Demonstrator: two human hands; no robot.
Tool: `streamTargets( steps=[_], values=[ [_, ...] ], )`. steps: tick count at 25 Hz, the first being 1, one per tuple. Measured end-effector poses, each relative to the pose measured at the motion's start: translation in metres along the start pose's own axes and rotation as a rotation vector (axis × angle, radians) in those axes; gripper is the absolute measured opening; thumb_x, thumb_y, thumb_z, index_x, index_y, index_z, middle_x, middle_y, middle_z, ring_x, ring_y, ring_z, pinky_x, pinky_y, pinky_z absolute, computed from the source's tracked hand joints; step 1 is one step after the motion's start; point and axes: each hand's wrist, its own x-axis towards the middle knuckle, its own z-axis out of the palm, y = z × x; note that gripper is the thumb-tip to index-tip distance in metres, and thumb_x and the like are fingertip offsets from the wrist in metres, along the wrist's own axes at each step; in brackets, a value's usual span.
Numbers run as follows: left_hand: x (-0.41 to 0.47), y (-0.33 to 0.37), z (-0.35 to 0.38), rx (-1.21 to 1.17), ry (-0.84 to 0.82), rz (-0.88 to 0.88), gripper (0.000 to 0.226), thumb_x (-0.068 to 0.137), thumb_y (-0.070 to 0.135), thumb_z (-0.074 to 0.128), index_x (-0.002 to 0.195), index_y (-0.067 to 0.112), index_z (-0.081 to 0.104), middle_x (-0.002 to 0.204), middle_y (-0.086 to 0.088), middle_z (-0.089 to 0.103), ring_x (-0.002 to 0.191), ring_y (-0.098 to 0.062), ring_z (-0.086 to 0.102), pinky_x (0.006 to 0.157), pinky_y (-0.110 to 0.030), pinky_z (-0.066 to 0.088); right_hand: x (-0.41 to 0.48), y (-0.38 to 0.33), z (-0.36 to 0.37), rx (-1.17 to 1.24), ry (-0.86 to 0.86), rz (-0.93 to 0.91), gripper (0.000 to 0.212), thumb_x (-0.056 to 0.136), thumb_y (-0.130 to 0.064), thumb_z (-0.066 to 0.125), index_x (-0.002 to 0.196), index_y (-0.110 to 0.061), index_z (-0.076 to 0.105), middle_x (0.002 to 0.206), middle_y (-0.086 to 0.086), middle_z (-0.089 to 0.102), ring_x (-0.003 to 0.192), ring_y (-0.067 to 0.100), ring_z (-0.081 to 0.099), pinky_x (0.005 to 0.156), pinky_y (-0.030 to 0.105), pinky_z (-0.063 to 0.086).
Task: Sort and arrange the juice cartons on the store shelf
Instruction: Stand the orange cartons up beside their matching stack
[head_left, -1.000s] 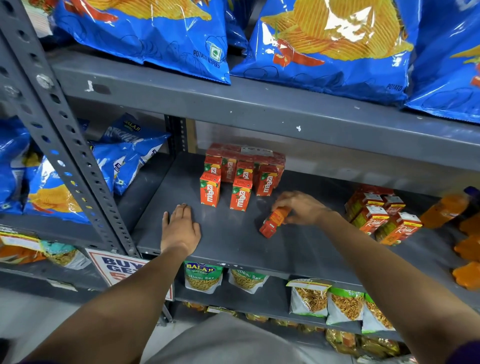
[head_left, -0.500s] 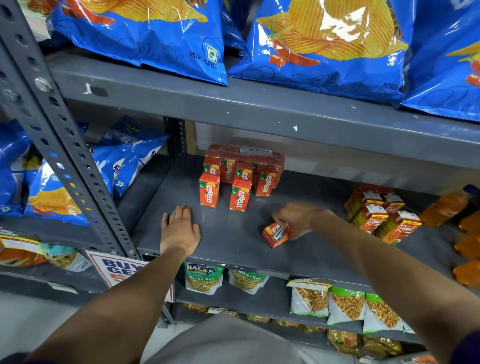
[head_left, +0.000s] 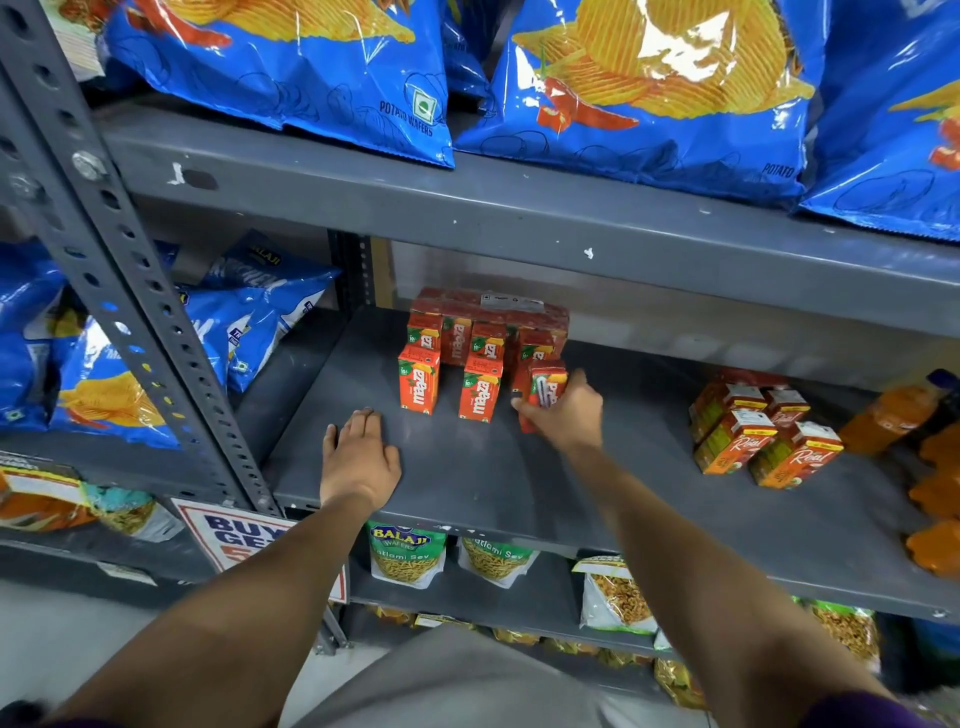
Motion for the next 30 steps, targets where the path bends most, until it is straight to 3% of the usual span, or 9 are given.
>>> streamTargets(
  steps=[5, 9, 11, 14, 20, 22, 24, 27, 30],
  values=[
    [-0.001, 0.001, -0.001, -0.001, 0.003, -0.001, 0.055, 0.094, 0.026, 0.038, 0.146, 0.010, 0.031, 0.155, -0.007, 0.032, 0.146, -0.021, 0.023, 0.122, -0.041, 0.008, -0.006, -0.003, 0.019, -0.003, 0.018, 0.084, 0.078, 0.060, -0.041, 0.087, 0.115, -0.004, 0.046, 0.116, 0.017, 0.062, 0.109, 0.034, 0.061, 0.088, 0.042, 0.050],
    [-0.001, 0.000, -0.001, -0.007, 0.005, 0.000, 0.055, 0.093, 0.026, 0.038, 0.146, 0.010, 0.031, 0.155, -0.008, 0.032, 0.145, -0.021, 0.025, 0.122, -0.041, 0.008, -0.006, -0.004, -0.002, -0.134, 0.038, -0.103, 0.084, 0.062, -0.058, 0.079, 0.125, -0.015, 0.043, 0.121, 0.010, 0.055, 0.109, 0.031, 0.059, 0.088, 0.042, 0.049],
    [0.000, 0.000, 0.000, -0.014, 0.003, -0.002, 0.055, 0.093, 0.026, 0.038, 0.146, 0.010, 0.031, 0.155, -0.008, 0.032, 0.144, -0.022, 0.026, 0.122, -0.041, 0.008, -0.001, -0.005, -0.008, -0.195, -0.037, -0.264, 0.072, 0.068, -0.060, 0.072, 0.127, -0.026, 0.049, 0.125, 0.007, 0.055, 0.111, 0.027, 0.058, 0.091, 0.039, 0.048],
    [0.000, 0.000, 0.000, -0.021, 0.002, -0.001, 0.056, 0.093, 0.026, 0.038, 0.146, 0.010, 0.031, 0.155, -0.008, 0.032, 0.145, -0.022, 0.026, 0.122, -0.041, 0.007, 0.014, -0.009, -0.010, -0.211, -0.102, -0.310, 0.055, 0.070, -0.062, 0.068, 0.115, -0.030, 0.060, 0.125, 0.005, 0.057, 0.115, 0.025, 0.054, 0.094, 0.037, 0.046],
    [0.001, -0.002, 0.004, -0.026, 0.009, -0.001, 0.055, 0.093, 0.026, 0.038, 0.145, 0.010, 0.033, 0.155, -0.008, 0.033, 0.145, -0.021, 0.026, 0.122, -0.041, 0.008, 0.017, -0.007, 0.001, -0.355, -0.169, -0.354, 0.013, 0.085, -0.021, 0.061, 0.096, -0.015, 0.059, 0.129, 0.012, 0.040, 0.100, 0.037, 0.057, 0.080, 0.038, 0.051],
    [0.001, -0.002, 0.004, -0.028, 0.010, 0.001, 0.055, 0.092, 0.026, 0.038, 0.145, 0.010, 0.033, 0.155, -0.008, 0.033, 0.145, -0.021, 0.026, 0.122, -0.041, 0.008, 0.015, -0.001, -0.002, -0.313, -0.159, -0.380, 0.039, 0.081, -0.009, 0.061, 0.118, -0.019, 0.055, 0.130, 0.014, 0.039, 0.101, 0.038, 0.058, 0.081, 0.037, 0.051],
    [0.002, -0.003, 0.005, -0.030, 0.017, -0.001, 0.055, 0.092, 0.026, 0.039, 0.145, 0.010, 0.033, 0.154, -0.008, 0.033, 0.144, -0.021, 0.026, 0.122, -0.041, 0.008, 0.017, 0.002, -0.010, -0.222, -0.185, -0.345, 0.068, 0.078, -0.006, 0.065, 0.138, -0.018, 0.036, 0.127, 0.017, 0.047, 0.102, 0.035, 0.059, 0.087, 0.039, 0.050],
    [0.003, -0.002, 0.005, -0.016, 0.004, -0.001, 0.056, 0.092, 0.028, 0.039, 0.145, 0.011, 0.032, 0.155, -0.008, 0.032, 0.144, -0.022, 0.026, 0.122, -0.042, 0.009, 0.026, 0.004, -0.018, -0.124, -0.274, -0.320, 0.069, 0.077, -0.004, 0.071, 0.135, -0.010, 0.034, 0.119, 0.015, 0.062, 0.103, 0.033, 0.064, 0.088, 0.039, 0.051],
    [0.005, -0.004, 0.002, -0.042, 0.012, -0.010, 0.053, 0.090, 0.029, 0.045, 0.141, 0.013, 0.039, 0.149, -0.008, 0.040, 0.139, -0.024, 0.035, 0.119, -0.042, 0.015, 0.036, 0.006, -0.023, -0.023, -0.366, -0.245, 0.069, 0.075, 0.001, 0.073, 0.131, -0.012, 0.037, 0.119, 0.011, 0.062, 0.107, 0.030, 0.063, 0.090, 0.038, 0.051]
  ],
)
